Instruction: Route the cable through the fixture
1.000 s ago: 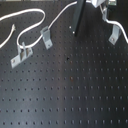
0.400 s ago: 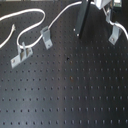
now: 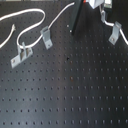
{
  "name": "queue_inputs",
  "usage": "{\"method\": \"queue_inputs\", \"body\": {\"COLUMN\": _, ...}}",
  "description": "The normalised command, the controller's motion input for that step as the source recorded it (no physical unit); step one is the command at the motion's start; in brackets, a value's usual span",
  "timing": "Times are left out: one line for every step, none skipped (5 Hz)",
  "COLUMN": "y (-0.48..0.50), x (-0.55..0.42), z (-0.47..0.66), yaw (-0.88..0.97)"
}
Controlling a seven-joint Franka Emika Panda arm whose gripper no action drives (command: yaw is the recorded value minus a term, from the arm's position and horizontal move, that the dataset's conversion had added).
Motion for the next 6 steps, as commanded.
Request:
{"method": "queue_inputs", "body": {"y": -0.121, "x": -0.208, "z": -0.02, "yaw": -0.03}}
{"method": "queue_inputs", "body": {"y": -0.112, "x": -0.104, "z": 0.01, "yaw": -0.78}}
{"method": "queue_inputs", "body": {"y": -0.119, "x": -0.110, "z": -0.04, "yaw": -0.75}}
{"method": "queue_inputs", "body": {"y": -0.097, "x": -0.065, "z": -0.13, "yaw": -0.75}}
{"method": "queue_inputs", "body": {"y": -0.075, "x": -0.073, "z": -0.15, "yaw": -0.41}}
{"method": "queue_inputs", "body": {"y": 0.000, "x": 0.000, "z": 0.00, "yaw": 0.00}}
